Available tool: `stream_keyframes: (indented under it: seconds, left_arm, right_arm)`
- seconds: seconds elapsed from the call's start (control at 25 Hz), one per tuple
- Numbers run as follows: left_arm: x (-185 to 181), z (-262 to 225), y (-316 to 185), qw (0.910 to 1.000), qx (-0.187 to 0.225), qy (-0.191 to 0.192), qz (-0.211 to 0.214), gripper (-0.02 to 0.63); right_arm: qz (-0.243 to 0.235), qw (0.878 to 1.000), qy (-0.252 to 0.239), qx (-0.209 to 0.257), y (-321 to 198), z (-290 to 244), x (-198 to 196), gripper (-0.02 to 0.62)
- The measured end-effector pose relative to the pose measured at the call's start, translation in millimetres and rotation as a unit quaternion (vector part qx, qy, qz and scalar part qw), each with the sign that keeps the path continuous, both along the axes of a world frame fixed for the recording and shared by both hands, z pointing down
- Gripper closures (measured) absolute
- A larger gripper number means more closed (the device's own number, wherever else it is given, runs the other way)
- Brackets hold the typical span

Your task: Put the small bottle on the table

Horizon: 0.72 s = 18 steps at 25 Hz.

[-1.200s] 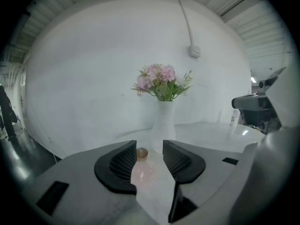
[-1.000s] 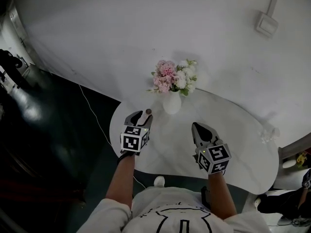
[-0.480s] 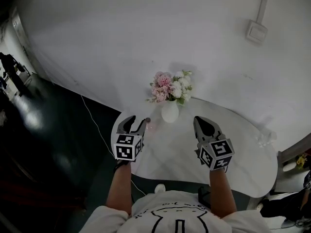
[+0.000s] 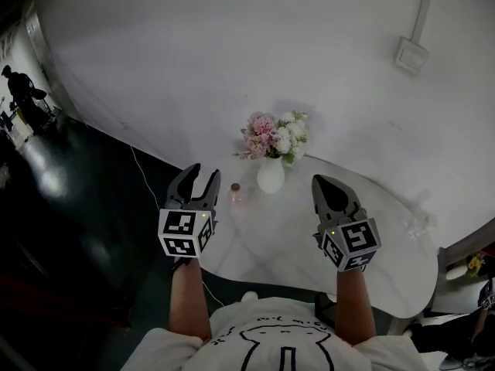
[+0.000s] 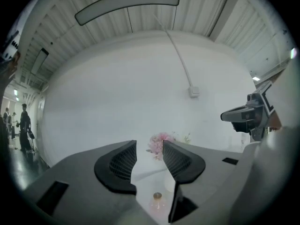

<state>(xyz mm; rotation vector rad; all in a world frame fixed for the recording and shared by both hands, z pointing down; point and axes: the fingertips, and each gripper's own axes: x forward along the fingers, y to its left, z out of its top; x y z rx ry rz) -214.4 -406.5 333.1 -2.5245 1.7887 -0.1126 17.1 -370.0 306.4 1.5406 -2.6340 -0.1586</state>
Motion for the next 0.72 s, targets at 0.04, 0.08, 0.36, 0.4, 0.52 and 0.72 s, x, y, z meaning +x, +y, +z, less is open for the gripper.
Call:
stream_keyframes:
  seconds: [0.04,0.08,0.36,0.4,0.52,0.72]
  left_arm:
    - [-2,-8,3,0.9999,0.011,-0.002,-0.002,0.426]
    - [-3,-16,6,0.9997,0.022,-0.004,-0.004,0.426]
    - [-10,-59,28,0.9963,0.085,-0.004,-0.011,0.426]
    - [-12,-64,31,0.9953,0.095,-0.005,-0.013,0.426]
    - [-18,-80,38,0.992,0.125,-0.007,-0.021,0.43]
    - [-26,-95,45,0.989,0.141,-0.023,-0.039,0.603]
  right_arm:
    - [0.002,1.0,0.002,0.009,1,-6,0,0.603]
    - [0.004,1.0,0.006,0.017,2,-12,0,0.603]
    - [0.014,0.997,0.02,0.076,16,-51,-1,0.603]
    - [0.016,0.996,0.014,0.081,18,-55,1,0.603]
    - [0.017,0.996,-0.006,0.091,21,-62,6,0.603]
    - [0.027,0.995,-0.011,0.095,23,-71,10,0.604]
